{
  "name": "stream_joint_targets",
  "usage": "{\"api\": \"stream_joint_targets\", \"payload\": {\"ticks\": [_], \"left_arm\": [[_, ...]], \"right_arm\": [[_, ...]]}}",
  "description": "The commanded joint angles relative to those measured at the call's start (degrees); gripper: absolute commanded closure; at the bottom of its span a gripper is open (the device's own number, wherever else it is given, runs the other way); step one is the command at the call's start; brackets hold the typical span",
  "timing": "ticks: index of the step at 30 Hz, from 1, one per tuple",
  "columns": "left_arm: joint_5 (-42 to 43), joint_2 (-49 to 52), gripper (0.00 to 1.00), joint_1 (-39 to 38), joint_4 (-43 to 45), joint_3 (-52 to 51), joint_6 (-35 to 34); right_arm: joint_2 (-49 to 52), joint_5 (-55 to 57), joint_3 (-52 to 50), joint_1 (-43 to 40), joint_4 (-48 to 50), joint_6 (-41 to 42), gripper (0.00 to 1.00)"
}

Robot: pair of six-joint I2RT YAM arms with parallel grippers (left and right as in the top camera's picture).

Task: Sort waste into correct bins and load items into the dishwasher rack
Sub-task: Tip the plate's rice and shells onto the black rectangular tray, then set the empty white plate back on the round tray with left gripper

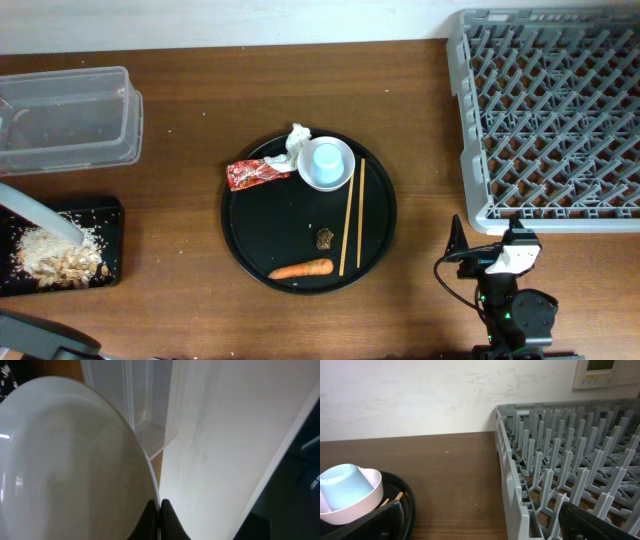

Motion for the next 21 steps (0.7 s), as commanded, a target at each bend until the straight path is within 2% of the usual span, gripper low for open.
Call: {"api": "stream_joint_targets", "payload": {"ticks": [1,4,7,9,11,12,15,19,21], "left_arm": [[8.4,-1.2,0.99,0.0,-5.2,1.2,-0.5],[9.2,-1.7,0.99,-1.4,-4.8,1.2,1.7],[6.5,-4.0,0.99,-4.6,-6.8,1.2,7.0],[6.5,-6.3,0.99,-7.8,-7.2,1.2,10.5],[3.6,-10.0,0.99,-14.2,-8.3,1.2,11.6],[-3.5,-13.0,0.99,-20.5,-9.6,1.2,11.9],[-16.5,-16.2,0.99,-33.6,-11.9,1.2,13.8],[-43.4,-14.4,0.99,-61.2,-16.7,1.2,13.9],[-48.4,-12.2,0.99,-69.3,-16.7,1.2,13.7]], "right_arm": [[-0.4,0.5,-0.8,-0.3,0.2,-0.3,0.02],[-0.4,0.5,-0.8,-0.3,0.2,-0.3,0.02],[-0.4,0.5,-0.8,-0.3,0.2,-0.3,0.02],[-0.4,0.5,-0.8,-0.3,0.2,-0.3,0.02],[-0.4,0.5,-0.8,-0.3,0.2,-0.3,0.02],[-0.4,0.5,-0.8,-0.3,0.2,-0.3,0.02],[-0.4,0.5,-0.8,-0.3,0.2,-0.3,0.02],[-0.4,0.5,-0.8,-0.3,0.2,-0.3,0.02],[-0.4,0.5,-0.8,-0.3,0.2,-0.3,0.02]]}}
